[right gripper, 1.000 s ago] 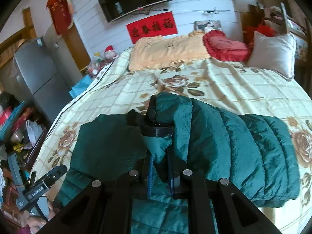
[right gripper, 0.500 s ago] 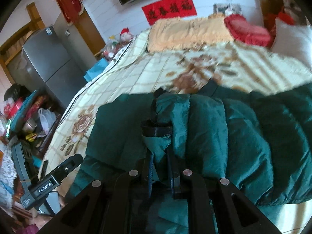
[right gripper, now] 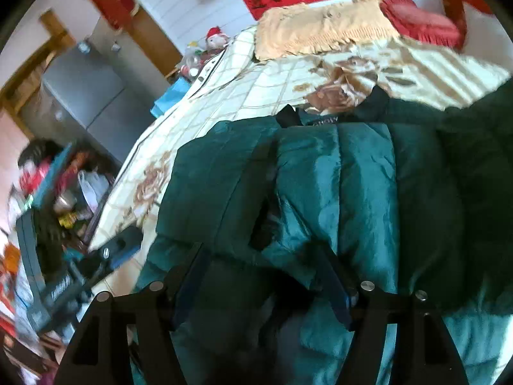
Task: Fold large clothes
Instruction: 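Fold the held sleeve across the jacket body toward the left tool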
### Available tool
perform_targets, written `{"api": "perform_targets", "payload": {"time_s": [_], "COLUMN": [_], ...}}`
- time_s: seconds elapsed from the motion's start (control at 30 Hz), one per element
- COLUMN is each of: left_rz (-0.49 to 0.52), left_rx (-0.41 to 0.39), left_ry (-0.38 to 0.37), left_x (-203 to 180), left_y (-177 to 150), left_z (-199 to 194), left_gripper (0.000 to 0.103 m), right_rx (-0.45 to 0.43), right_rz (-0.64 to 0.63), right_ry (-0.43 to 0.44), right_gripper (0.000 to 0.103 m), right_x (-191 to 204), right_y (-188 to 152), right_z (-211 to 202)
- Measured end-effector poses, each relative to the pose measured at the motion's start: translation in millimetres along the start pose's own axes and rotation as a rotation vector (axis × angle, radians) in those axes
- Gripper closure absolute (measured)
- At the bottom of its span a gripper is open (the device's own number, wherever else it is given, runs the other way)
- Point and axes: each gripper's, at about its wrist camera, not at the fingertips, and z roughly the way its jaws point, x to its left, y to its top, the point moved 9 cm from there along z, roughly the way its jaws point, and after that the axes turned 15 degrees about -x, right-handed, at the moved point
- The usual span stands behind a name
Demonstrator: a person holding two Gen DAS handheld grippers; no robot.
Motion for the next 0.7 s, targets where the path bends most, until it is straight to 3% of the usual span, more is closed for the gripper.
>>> {"api": "perform_targets", "payload": {"time_s": [0.1,0.27,0.5,0.7], "left_rz": [0.025,0.033,0.069,0.087], "left_rx": [0.0,0.067,0.191,0.199], "left_ry": [-0.043,-0.111,-0.107,-0.093], "left_x": [-23,-64,-97,-111], "left_y": [1,-11,-45,-57], "left_z": [0,17,54,69], "left_gripper": [0.007,0.007,0.007,0.007], "right_rx": [-0.022,-0.061,-0.086,-0.125], "right_rz": [-0.012,0.034,-0.03,-0.034], "right_ry": [-0.001,-0.014,-0.098,-0.109], "right_gripper": [0.036,0.036,0.036,0.036], "right_x": [-1,-18,-38,-50], "right_y": [3,12,13,18], "right_z": [-21,-58,-96,-124]}}
